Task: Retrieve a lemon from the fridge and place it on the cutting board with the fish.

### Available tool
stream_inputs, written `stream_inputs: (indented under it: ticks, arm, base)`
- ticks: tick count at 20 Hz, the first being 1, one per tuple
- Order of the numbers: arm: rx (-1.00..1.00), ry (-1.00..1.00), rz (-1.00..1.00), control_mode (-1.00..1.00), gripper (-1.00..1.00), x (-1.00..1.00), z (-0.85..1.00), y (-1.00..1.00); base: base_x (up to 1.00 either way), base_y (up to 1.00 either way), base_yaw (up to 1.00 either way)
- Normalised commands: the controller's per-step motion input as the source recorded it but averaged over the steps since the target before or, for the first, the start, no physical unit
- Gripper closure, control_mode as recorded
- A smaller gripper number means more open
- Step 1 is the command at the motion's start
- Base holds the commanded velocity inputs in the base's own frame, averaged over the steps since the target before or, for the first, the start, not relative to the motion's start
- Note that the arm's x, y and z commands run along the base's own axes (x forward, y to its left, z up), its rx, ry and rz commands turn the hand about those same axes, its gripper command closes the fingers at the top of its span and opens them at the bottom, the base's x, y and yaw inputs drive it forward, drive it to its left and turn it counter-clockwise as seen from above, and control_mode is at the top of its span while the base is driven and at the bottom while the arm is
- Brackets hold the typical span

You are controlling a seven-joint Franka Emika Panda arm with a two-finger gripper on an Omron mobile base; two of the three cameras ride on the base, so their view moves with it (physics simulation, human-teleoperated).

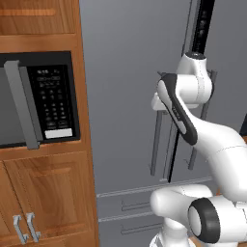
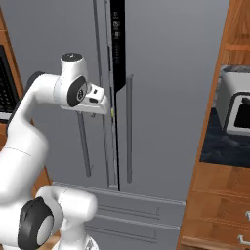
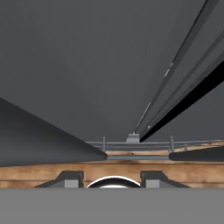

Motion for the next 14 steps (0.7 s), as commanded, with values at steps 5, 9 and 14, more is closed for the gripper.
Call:
stream_inputs:
  ticks: [5,9,14]
  arm:
    - [0.0,0.0,0.0,1.0,-1.0,0.0,0.0,0.0]
    - [0.0,0.0,0.0,1.0,-1.0,0.0,0.0,0.0]
    - [0.0,0.0,0.0,1.0,-1.0,0.0,0.0,0.0]
  base:
    - [-0.16,-0.08,-0.04]
    - [-0.26,-0.35,-0.11]
    - [-0.26,-0.34,-0.08]
